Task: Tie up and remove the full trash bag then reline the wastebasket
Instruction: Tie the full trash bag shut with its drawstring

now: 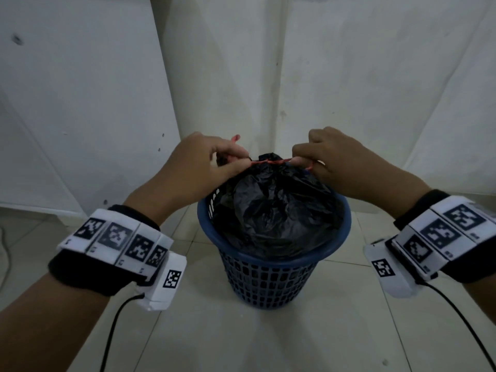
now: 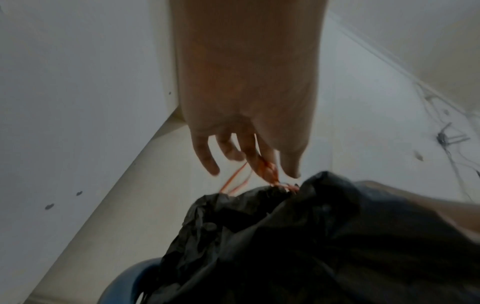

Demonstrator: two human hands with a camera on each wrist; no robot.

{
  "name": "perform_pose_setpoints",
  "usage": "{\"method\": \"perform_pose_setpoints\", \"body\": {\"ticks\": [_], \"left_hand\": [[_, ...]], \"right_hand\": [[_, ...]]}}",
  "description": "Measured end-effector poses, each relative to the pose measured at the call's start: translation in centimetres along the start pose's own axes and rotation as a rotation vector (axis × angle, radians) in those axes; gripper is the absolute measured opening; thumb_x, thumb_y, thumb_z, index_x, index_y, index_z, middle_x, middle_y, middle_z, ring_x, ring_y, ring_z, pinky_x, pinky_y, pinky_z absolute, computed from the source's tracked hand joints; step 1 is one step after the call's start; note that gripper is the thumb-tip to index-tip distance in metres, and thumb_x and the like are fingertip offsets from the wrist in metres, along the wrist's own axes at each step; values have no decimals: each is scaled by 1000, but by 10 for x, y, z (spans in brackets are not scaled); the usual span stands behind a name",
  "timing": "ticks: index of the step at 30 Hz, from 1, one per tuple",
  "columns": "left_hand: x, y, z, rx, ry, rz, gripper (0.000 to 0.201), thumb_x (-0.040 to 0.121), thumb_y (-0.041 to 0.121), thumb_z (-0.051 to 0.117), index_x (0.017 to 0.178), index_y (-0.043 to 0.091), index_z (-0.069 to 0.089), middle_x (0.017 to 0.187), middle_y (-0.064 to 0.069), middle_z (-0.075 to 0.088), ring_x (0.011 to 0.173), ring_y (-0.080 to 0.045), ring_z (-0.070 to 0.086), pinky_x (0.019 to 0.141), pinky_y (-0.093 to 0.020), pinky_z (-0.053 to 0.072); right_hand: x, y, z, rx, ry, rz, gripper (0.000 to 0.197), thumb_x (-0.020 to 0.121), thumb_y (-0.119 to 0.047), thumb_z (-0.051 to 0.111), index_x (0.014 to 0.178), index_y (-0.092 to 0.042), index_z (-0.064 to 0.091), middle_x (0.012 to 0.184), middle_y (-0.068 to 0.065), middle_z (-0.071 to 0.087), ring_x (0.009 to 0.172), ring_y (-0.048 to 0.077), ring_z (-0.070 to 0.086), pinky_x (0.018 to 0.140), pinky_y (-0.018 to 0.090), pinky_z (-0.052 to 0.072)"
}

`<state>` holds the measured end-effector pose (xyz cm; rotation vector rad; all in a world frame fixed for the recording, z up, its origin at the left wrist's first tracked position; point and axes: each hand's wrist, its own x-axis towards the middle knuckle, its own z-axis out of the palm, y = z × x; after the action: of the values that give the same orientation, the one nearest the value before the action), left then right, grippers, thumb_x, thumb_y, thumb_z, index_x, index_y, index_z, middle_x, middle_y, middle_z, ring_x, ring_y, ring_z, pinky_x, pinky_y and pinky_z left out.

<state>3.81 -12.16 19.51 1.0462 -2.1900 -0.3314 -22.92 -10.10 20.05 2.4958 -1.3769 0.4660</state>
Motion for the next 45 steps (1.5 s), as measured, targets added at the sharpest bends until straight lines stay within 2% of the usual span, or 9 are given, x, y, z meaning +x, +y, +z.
{"method": "perform_pose_setpoints", "body": {"ticks": [3, 6, 15, 18, 21, 26, 31, 37, 45], "left_hand": [[-2, -5, 7, 404, 6, 81, 32, 87, 61, 59, 102, 40, 77, 83, 11, 56, 88, -15, 40, 70, -34, 40], [-6, -5, 10, 489, 115, 108, 41, 90, 65, 49, 96, 38, 79, 78, 7, 58, 84, -21, 43, 67, -35, 38], [-18, -13, 11, 491, 214, 203, 37, 90, 53, 51, 93, 33, 81, 74, 7, 60, 78, -24, 44, 62, -36, 37], [-16, -11, 7, 292, 151, 98, 35, 91, 55, 46, 86, 38, 76, 84, 5, 58, 86, -17, 42, 74, -35, 41], [-7, -7, 2, -31, 80, 28, 17, 99, 38, 54, 92, 39, 69, 100, 3, 61, 89, 1, 49, 82, -15, 39], [15, 13, 11, -134, 89, -48, 20, 103, 29, 48, 110, 29, 67, 100, 7, 70, 89, -6, 62, 84, -30, 50], [39, 24, 33, -206, 82, -81, 27, 101, 21, 43, 93, 27, 67, 99, 3, 70, 92, -11, 61, 84, -15, 39], [32, 24, 54, -277, -160, -159, 22, 100, 15, 40, 96, 23, 60, 82, 5, 69, 72, -12, 60, 71, -25, 45], [25, 14, 60, -97, -188, -263, 25, 95, 44, 51, 101, 20, 45, 77, 3, 58, 66, -19, 53, 60, -34, 38]], "right_hand": [[0, -5, 2, -4, -104, -27, 14, 98, -20, 53, 94, -18, 67, 72, 1, 55, 71, 31, 56, 61, 40, 45], [-4, -3, 5, -24, -82, -16, 18, 91, -10, 59, 100, -19, 71, 75, 8, 69, 69, 31, 60, 59, 39, 48], [-17, 21, 3, -81, -3, 90, 18, 84, -3, 56, 73, -16, 55, 51, -4, 37, 48, 26, 41, 46, 33, 40], [-12, 16, 3, 198, -52, 214, 31, 98, -17, 44, 69, -15, 53, 50, -5, 45, 45, 11, 40, 53, 29, 31], [-8, 0, -7, 699, -155, 451, 23, 99, -33, 55, 88, -18, 67, 70, 3, 71, 56, 12, 56, 59, 26, 50], [10, -20, -11, 1138, -12, 663, 18, 93, -7, 51, 107, -15, 57, 87, 6, 67, 55, 20, 53, 51, 28, 42], [31, -28, -11, 1448, 259, 887, 9, 91, 2, 51, 93, -6, 54, 72, 9, 56, 45, 15, 56, 45, 25, 50], [33, -10, -6, 1192, 399, 1051, 44, 76, 3, 77, 87, -18, 39, 100, 11, 43, 63, 19, 52, 50, 29, 57], [27, -24, 13, 1129, 108, 1067, 36, 85, -4, 70, 59, -10, 44, 54, 12, 49, 39, 19, 58, 42, 35, 58]]}}
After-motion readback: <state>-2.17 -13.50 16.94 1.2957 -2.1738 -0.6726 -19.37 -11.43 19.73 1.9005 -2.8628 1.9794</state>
